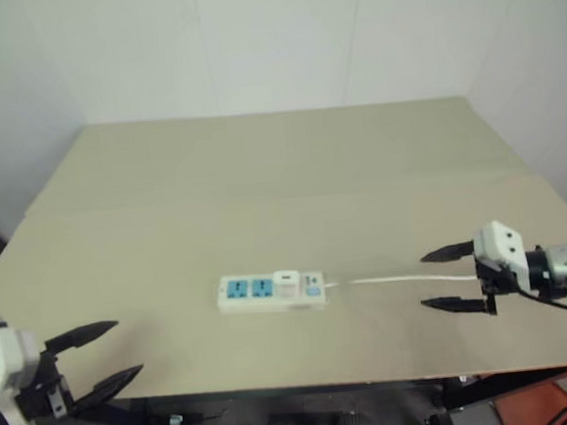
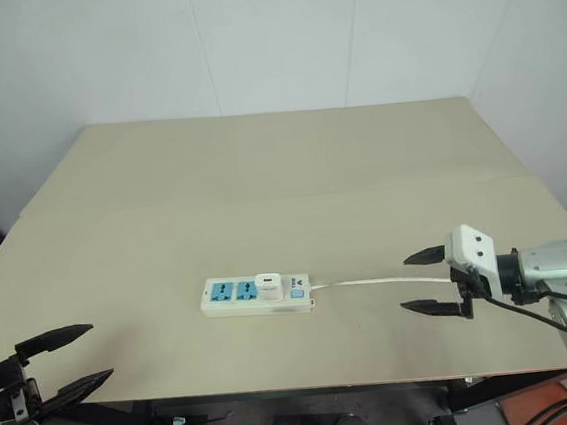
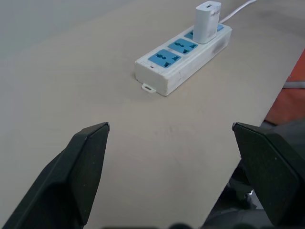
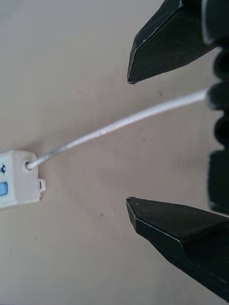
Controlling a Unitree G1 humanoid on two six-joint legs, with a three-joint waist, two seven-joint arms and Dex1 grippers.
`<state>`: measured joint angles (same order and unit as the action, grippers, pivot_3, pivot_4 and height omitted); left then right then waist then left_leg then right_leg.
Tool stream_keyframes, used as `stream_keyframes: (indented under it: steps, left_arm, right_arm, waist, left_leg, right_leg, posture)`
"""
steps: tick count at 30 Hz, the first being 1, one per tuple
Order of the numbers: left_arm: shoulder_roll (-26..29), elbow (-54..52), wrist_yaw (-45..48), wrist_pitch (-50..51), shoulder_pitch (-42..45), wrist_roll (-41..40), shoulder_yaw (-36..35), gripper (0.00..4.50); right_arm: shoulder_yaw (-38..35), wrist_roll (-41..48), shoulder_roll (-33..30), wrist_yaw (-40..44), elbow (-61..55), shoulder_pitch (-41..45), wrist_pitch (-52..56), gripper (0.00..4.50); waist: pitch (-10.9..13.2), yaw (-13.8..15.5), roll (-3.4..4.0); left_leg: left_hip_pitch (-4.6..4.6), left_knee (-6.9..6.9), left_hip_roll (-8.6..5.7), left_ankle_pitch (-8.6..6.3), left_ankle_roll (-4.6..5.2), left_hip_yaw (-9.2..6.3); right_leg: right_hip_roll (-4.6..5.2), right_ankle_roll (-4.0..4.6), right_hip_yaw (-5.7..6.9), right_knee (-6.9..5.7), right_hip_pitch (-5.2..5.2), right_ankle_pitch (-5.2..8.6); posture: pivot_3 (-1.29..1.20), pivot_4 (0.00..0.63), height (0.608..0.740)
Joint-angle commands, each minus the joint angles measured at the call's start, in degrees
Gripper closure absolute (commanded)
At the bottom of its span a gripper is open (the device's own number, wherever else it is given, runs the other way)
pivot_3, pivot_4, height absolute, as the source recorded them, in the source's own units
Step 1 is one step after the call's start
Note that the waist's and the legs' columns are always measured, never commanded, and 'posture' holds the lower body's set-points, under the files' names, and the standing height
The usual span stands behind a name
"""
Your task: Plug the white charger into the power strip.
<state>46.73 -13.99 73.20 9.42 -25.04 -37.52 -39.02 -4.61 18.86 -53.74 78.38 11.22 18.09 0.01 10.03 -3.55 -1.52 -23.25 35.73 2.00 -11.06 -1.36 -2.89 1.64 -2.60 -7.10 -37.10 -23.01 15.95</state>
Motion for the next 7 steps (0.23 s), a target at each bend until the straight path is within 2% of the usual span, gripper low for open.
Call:
stream_keyframes:
  steps: [1,7]
  left_arm:
    - [0.3,-3.3,-0.2,1.8,-1.2,-2.6,-3.7,0.0]
    - [1.0,-3.9,0.2,2.6,0.2,-3.2,-3.6,0.0]
  right_arm:
    - [0.3,-1.1,-0.3,0.8,2.0,2.0,-1.8,0.05]
    - [0.1,-1.6,-0.6,0.6,1.9,1.5,-2.6,0.05]
  waist:
    - [0.0,0.1,0.0]
    - [0.0,0.0,0.02]
  left_leg:
    - [0.0,0.0,0.0,0.0,0.0,0.0]
    - [-0.03,-0.04,0.0,0.0,0.0,0.03]
  right_leg:
    - [0.0,0.0,0.0,0.01,0.02,0.0]
    - [-0.02,0.0,0.0,0.01,-0.02,-0.01]
  posture:
    - [0.0,0.15,0.74]
    - [0.0,0.15,0.74]
